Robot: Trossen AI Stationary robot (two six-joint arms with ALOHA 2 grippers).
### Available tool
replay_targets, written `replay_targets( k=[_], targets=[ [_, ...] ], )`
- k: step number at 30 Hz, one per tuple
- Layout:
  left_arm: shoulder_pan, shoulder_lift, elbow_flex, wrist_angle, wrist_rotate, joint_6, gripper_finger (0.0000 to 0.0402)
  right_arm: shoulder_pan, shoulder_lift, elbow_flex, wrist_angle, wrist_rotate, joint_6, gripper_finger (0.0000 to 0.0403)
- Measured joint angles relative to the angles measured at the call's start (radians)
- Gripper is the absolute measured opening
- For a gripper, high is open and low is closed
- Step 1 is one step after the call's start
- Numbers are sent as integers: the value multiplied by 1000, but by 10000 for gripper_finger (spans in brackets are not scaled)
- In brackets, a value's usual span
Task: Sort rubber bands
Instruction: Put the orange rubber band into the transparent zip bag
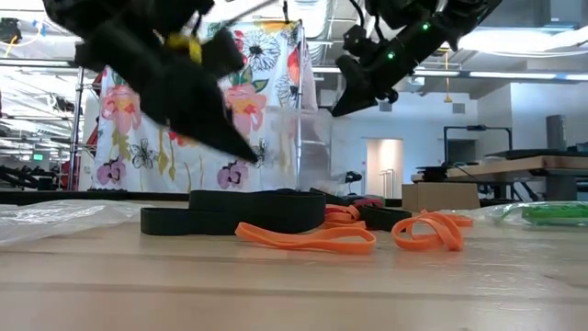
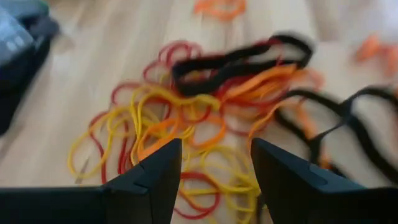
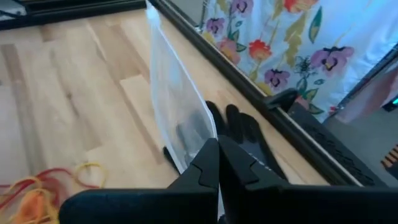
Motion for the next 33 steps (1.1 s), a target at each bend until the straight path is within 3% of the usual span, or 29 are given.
replay_targets(
  k=[9, 19, 33],
  targets=[
    [19, 102, 0, 124, -134, 81, 192, 12, -62, 0, -66, -2, 26, 0],
    [141, 101, 1, 125, 83, 164, 192, -16, -66, 1, -61, -4, 30, 0],
    [142, 204, 37, 169, 83, 206, 192, -21, -66, 2, -62, -5, 30, 0]
  ],
)
